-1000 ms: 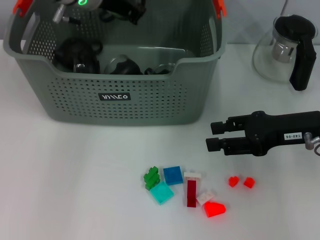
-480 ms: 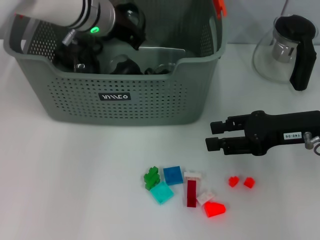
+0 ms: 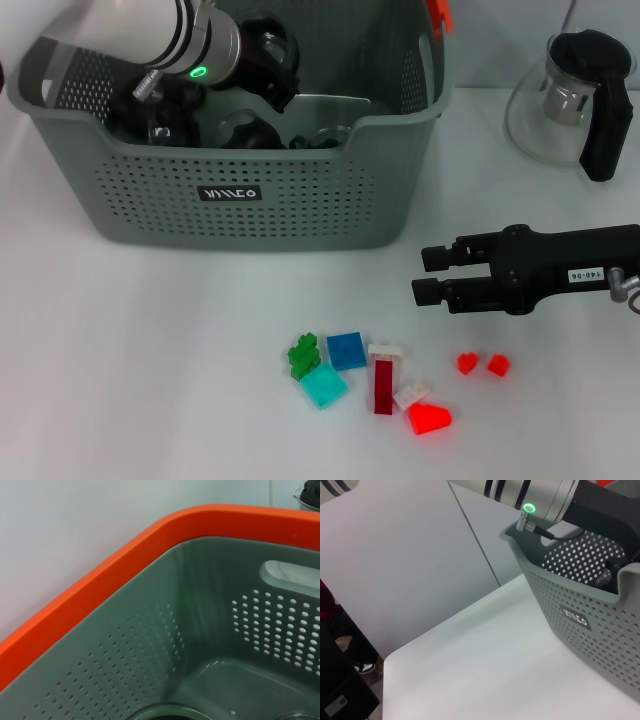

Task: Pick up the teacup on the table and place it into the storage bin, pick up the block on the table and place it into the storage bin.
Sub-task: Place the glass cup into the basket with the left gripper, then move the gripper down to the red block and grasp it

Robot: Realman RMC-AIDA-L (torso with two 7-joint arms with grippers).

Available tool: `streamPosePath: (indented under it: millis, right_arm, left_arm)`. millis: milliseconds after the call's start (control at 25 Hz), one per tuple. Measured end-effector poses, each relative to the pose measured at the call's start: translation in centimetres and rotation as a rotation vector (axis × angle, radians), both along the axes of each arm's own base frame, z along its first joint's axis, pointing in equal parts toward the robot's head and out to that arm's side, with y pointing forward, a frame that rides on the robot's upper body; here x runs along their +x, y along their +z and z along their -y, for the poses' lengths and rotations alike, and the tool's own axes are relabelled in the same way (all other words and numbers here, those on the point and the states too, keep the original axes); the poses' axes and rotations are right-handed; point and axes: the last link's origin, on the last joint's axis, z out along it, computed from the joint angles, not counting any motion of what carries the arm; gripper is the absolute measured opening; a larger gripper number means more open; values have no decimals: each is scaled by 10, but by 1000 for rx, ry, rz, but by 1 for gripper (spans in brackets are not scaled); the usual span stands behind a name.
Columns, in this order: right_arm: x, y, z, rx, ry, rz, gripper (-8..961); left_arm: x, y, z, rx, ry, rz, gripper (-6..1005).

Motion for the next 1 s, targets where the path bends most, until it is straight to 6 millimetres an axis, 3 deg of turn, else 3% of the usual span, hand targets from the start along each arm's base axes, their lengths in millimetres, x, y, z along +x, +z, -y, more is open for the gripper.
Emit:
streamPosePath:
  millis: [360,800,880,1000]
  right_arm:
    - [0,0,1,-3,1,1,625]
    - [1,0,1,-1,0,2,626]
    - [1,0,0,0,1,2,626]
    - [1,1,0,1,3,2,626]
  left_arm:
    - [0,1,0,2,2,1,95]
    - [16,41,-1,81,-18,50,502]
    - [18,52,2,92,-23,57,690]
    - [22,66,9,92,-26,69,689]
